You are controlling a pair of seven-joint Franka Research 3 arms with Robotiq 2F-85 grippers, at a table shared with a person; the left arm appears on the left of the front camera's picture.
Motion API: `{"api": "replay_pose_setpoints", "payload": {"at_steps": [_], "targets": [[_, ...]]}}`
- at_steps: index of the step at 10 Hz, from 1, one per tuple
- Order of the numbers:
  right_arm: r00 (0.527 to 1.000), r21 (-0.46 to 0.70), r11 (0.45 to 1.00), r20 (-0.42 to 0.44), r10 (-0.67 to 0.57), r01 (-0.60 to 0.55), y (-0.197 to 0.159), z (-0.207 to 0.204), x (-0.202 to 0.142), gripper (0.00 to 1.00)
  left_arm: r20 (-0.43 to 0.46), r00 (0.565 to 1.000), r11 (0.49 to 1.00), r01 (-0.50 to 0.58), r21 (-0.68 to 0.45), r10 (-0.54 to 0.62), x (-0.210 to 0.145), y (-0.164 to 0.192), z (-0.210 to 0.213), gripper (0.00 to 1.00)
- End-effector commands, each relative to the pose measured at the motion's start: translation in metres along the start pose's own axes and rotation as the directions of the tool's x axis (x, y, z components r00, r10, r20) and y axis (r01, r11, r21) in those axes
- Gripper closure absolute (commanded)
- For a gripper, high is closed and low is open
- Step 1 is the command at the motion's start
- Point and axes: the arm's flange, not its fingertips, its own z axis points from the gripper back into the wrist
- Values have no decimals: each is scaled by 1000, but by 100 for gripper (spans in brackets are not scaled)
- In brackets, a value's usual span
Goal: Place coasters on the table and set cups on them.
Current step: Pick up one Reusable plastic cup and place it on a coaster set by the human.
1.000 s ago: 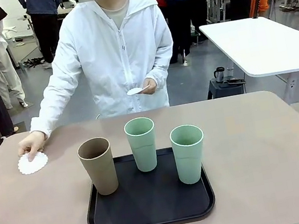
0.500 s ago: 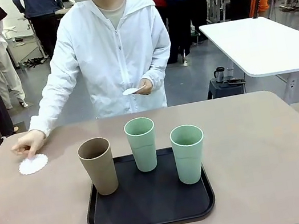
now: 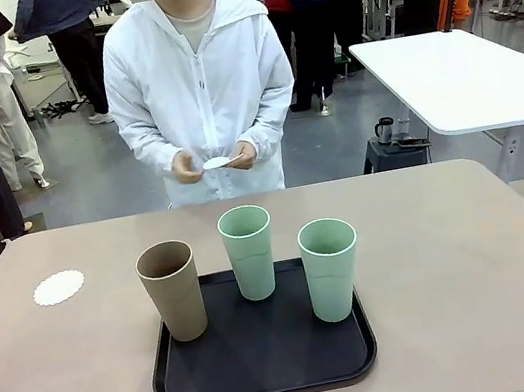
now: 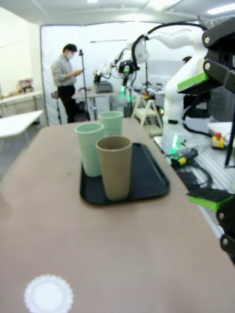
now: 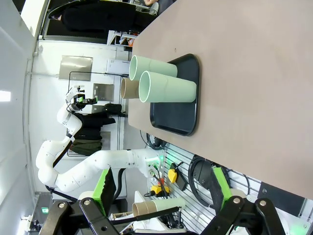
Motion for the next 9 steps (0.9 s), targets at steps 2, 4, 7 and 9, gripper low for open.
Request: {"api": "replay_pose_setpoints", "payload": {"at_steps": [2, 4, 7, 9], "targets": [[1000, 10, 1000, -1, -5, 5, 0, 0, 0, 0, -86, 993, 993, 84, 79, -77, 12, -9, -9, 0], [1000, 10, 1000, -1, -5, 5, 0, 0, 0, 0, -253, 924, 917, 342, 205, -288, 37, -49, -25, 0], [1000, 10, 1000, -1, -5, 5, 0, 0, 0, 0, -569, 623, 553, 769, 319, -537, 40, -109, -101, 0], [1000, 10, 1000, -1, -5, 5, 0, 0, 0, 0, -775, 359, 280, 929, 242, -520, 32, -121, -155, 0]]}}
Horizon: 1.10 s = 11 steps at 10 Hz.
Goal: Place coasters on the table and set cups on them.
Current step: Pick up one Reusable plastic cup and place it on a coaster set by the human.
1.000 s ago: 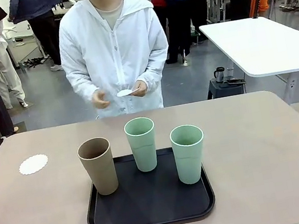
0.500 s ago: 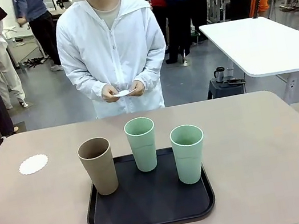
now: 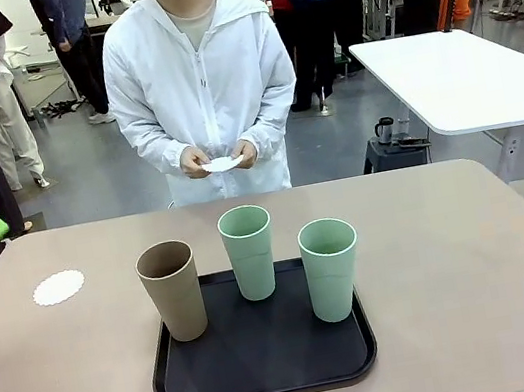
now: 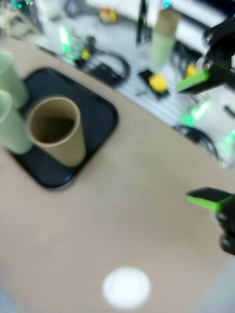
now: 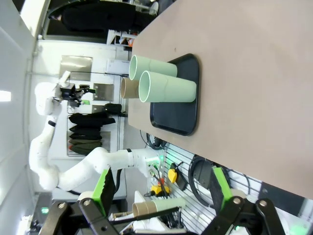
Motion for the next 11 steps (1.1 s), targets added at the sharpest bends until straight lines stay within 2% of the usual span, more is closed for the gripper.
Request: {"api": "replay_pose_setpoints", "payload": {"at_steps": [1, 2, 4, 5, 6, 7, 11], "targets": [[1000, 11, 1000, 0, -4, 4, -1, 0, 0, 0, -186, 928, 902, 361, 239, -322, 10, -12, -32, 0], [1000, 11, 1000, 0, -4, 4, -1, 0, 0, 0, -229, 904, 873, 414, 257, -361, 18, -23, -37, 0], [1000, 11, 1000, 0, -4, 4, -1, 0, 0, 0, -226, 894, 841, 443, 310, -388, 29, -34, -41, 0], [1000, 11, 1000, 0, -4, 4, -1, 0, 0, 0, -233, 893, 848, 443, 292, -386, 32, -35, -45, 0], [1000, 11, 1000, 0, -4, 4, -1, 0, 0, 0, -188, 921, 879, 383, 285, -341, 31, -35, -43, 0], [1000, 11, 1000, 0, -4, 4, -1, 0, 0, 0, -267, 887, 849, 447, 283, -378, 42, -42, -40, 0], [1000, 11, 1000, 0, -4, 4, -1, 0, 0, 0, -248, 891, 851, 442, 283, -380, 41, -41, -41, 0]]}}
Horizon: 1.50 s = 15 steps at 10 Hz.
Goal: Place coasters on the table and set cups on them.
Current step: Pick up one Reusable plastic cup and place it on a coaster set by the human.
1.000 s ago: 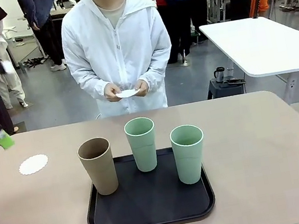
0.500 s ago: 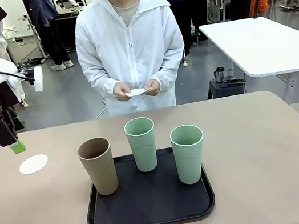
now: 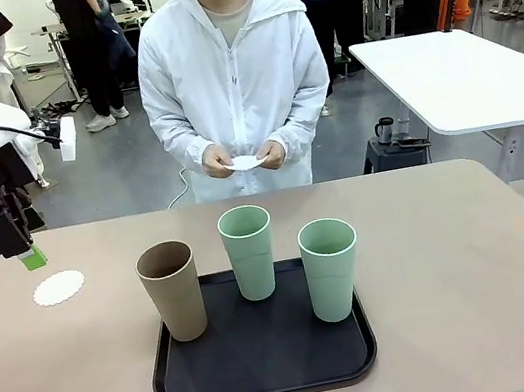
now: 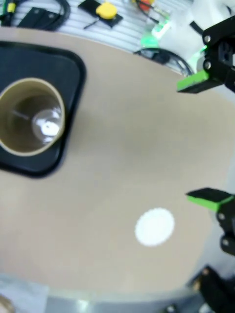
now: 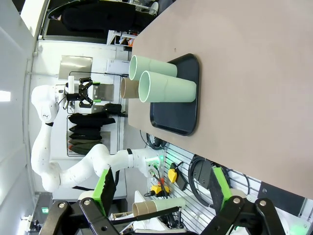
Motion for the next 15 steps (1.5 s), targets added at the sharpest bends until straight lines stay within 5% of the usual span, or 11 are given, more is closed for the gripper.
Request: {"api": "replay_pose_setpoints", "payload": {"at_steps": [1, 2, 3, 4, 7, 9, 11, 13, 15], "targets": [[1000, 11, 1000, 0, -4, 4, -1, 0, 0, 0, 125, 986, 987, 123, -104, -110, -10, 24, -4, 0], [1000, 11, 1000, 0, -4, 4, -1, 0, 0, 0, 337, 926, 952, 244, -186, -171, -23, 47, -9, 0], [1000, 11, 1000, 0, -4, 4, -1, 0, 0, 0, 540, 810, 894, 394, -215, -227, -40, 70, -15, 0], [1000, 11, 1000, 0, -4, 4, -1, 0, 0, 0, 657, 724, 867, 448, -217, -210, -50, 78, -29, 0], [1000, 11, 1000, 0, -4, 4, -1, 0, 0, 0, 838, 516, 834, 530, -152, -175, -87, 108, -73, 0], [1000, 11, 1000, 0, -4, 4, -1, 0, 0, 0, 877, 451, 838, 533, -112, -169, -95, 106, -117, 0], [1000, 11, 1000, 0, -4, 4, -1, 0, 0, 0, 837, 528, 909, 405, -99, -144, -93, 94, -174, 0], [1000, 11, 1000, 0, -4, 4, -1, 0, 0, 0, 831, 535, 916, 392, -81, -155, -90, 90, -180, 0], [1000, 11, 1000, 0, -4, 4, -1, 0, 0, 0, 782, 599, 946, 323, -40, -172, -78, 84, -192, 0]]}}
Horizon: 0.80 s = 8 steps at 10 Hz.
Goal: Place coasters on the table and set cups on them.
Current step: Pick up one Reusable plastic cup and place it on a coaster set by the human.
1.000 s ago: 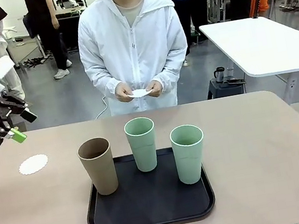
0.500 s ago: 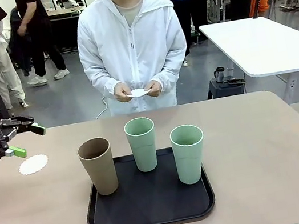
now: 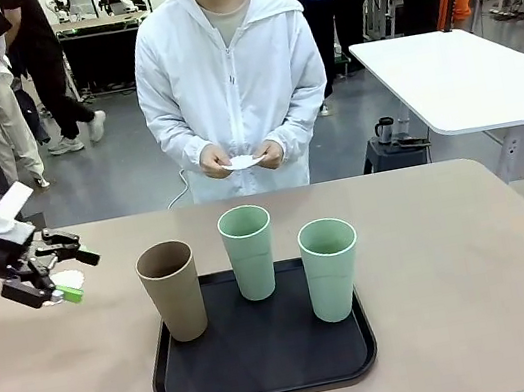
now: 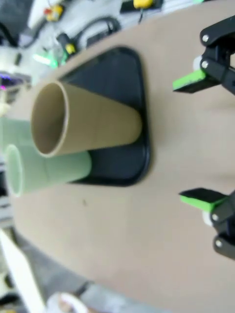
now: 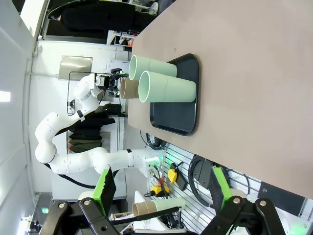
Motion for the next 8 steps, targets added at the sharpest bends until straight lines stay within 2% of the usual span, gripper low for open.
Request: {"api": "replay_pose_setpoints", "payload": {"at_steps": [1, 3, 4, 5, 8], "targets": [[1000, 11, 1000, -1, -3, 3, 0, 0, 0, 0, -19, 1000, 997, -5, 74, 6, 7, -1, -12, 0], [1000, 11, 1000, -1, -3, 3, 0, 0, 0, 0, -16, 999, 997, -35, 67, 36, 9, -2, -14, 0], [1000, 11, 1000, -1, -3, 3, 0, 0, 0, 0, -27, 996, 994, -86, 63, 88, 12, -1, -3, 0], [1000, 11, 1000, -1, -3, 3, 0, 0, 0, 0, -30, 999, 999, -10, 47, 11, 5, 3, -15, 0], [1000, 11, 1000, -1, -3, 3, 0, 0, 0, 0, -30, 999, 999, -10, 47, 11, 5, 3, -15, 0]]}}
